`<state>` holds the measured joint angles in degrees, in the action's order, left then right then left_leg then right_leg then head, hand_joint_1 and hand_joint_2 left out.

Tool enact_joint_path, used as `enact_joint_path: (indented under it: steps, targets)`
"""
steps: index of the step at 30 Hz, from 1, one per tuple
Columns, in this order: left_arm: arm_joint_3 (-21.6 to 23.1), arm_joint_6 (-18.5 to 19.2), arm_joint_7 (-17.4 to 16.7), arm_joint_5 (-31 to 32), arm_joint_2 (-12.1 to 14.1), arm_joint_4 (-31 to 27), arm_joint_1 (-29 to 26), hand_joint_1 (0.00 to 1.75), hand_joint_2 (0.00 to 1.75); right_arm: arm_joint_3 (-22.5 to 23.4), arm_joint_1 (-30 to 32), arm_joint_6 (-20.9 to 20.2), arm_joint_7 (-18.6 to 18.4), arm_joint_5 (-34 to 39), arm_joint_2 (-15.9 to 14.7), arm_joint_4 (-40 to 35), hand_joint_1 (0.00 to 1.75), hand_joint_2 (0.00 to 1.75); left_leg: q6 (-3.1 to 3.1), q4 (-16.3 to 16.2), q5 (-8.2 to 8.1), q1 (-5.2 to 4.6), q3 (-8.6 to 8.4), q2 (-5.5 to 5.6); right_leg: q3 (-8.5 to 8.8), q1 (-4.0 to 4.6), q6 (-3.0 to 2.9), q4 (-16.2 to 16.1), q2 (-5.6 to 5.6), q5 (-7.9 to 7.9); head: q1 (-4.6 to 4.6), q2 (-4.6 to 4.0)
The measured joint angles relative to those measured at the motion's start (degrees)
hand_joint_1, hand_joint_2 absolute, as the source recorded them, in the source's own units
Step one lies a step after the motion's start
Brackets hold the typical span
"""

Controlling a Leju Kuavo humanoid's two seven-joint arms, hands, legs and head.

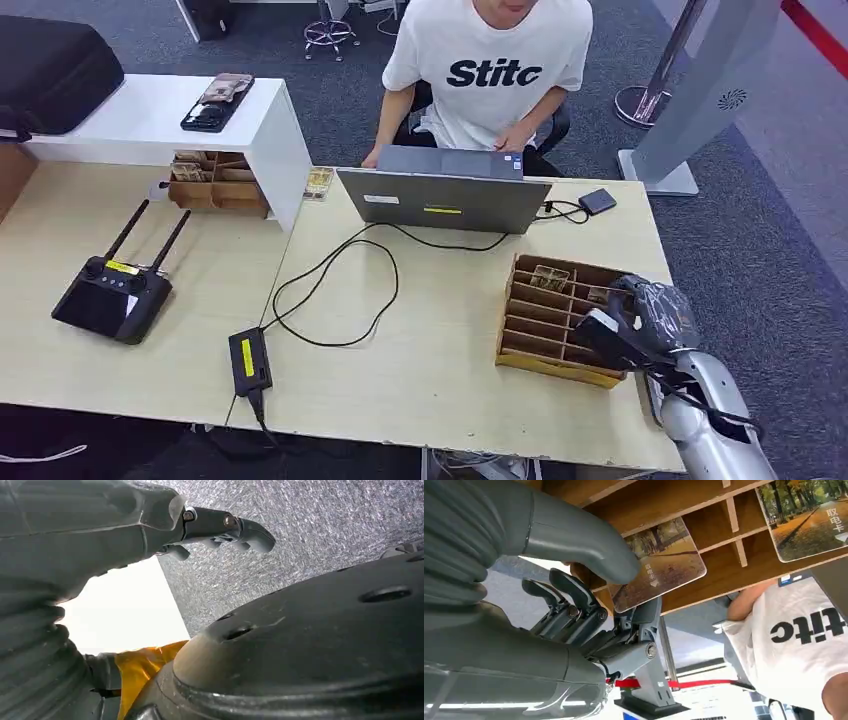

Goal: Pass the card to the sensor for recognition and then transmit it.

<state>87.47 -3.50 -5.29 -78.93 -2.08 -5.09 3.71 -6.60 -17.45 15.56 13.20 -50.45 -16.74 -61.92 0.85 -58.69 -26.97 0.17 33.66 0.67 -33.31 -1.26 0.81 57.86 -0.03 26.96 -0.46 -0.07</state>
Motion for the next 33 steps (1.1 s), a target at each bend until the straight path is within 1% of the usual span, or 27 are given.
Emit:
enact_joint_path:
  steps: [7,13,21,29,33]
  targets:
    - [0.0,0.0,0.0,0.1,0.0,0.0,0.0,0.0,1.75,0.0,-0.2,0.0,0.2,0.1,0.0,0.0,1.75,1.75,0.0,0.0,0.0,0.0,0.01,0.0,0.0,0.0,0.0,0.0,0.0,0.0,0.0,0.0]
    - [0.0,0.0,0.0,0.5,0.0,0.0,0.0,0.0,1.75,0.2,-0.6,1.4,0.3,0.8,0.2,-1.5,1.75,1.75,0.0,0.0,0.0,0.0,0.01,0.0,0.01,0.0,0.0,0.0,0.0,0.0,-0.02,0.0]
    - [0.0,0.0,0.0,0.7,0.0,0.0,0.0,0.0,1.75,0.9,-2.3,2.1,0.6,2.3,0.4,-6.8,1.75,1.75,0.0,0.0,0.0,0.0,0.01,0.0,0.01,0.0,0.0,0.0,-0.01,0.0,-0.02,-0.02]
    - [0.0,0.0,0.0,0.7,0.0,0.0,0.0,0.0,1.75,1.5,-3.3,2.8,0.8,3.6,0.4,-13.9,1.75,1.75,0.0,0.0,0.0,0.0,0.01,0.0,0.01,0.0,0.0,0.0,0.0,0.0,-0.02,0.0]
    - [0.0,0.1,0.0,1.3,0.0,0.0,0.1,0.0,1.75,1.4,-5.7,2.4,0.6,3.6,0.4,-15.4,1.75,1.75,0.0,0.0,0.0,0.0,0.02,-0.01,0.01,0.0,0.0,0.0,0.01,-0.01,0.0,0.0]
